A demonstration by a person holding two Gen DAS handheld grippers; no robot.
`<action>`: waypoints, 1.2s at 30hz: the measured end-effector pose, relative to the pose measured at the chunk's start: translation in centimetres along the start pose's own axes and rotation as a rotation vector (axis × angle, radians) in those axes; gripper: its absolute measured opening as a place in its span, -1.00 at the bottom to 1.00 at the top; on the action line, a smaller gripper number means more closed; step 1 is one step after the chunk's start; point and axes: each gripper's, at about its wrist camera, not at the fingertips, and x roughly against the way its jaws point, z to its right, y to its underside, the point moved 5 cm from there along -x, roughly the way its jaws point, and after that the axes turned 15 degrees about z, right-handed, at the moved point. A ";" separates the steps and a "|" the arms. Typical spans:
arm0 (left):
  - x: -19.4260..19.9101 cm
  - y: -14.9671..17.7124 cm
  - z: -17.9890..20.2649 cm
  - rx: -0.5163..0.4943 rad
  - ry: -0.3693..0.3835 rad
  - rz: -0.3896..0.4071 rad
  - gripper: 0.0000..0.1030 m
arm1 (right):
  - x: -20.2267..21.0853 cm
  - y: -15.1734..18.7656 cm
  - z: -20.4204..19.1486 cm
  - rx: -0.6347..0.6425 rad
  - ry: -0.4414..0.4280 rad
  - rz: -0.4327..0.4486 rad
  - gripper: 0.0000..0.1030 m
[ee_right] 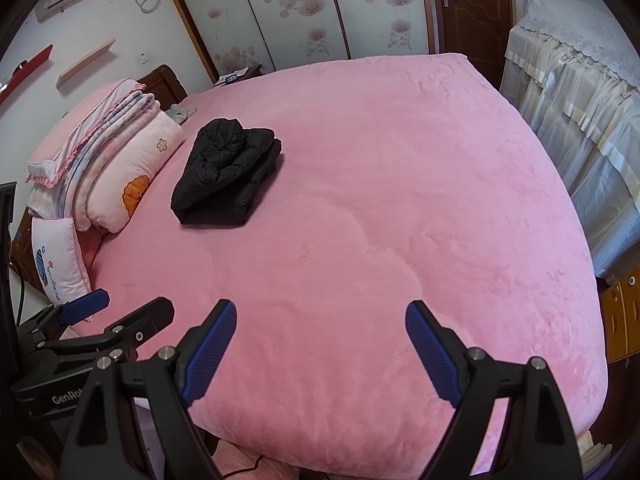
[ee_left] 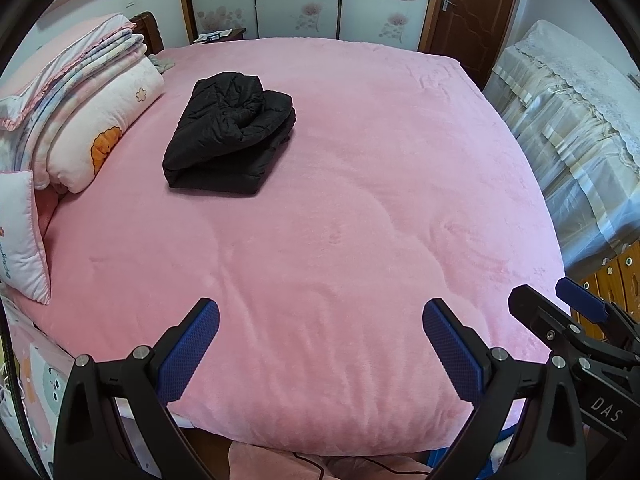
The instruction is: Fold large clothes
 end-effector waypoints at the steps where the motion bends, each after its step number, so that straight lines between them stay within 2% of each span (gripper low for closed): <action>1: 0.0 0.0 0.0 -0.001 0.000 0.002 0.95 | 0.0 0.0 0.0 -0.001 -0.001 0.002 0.69; 36: 0.3 0.1 0.1 0.000 0.000 0.006 0.93 | 0.3 0.1 -0.1 -0.013 -0.004 0.006 0.69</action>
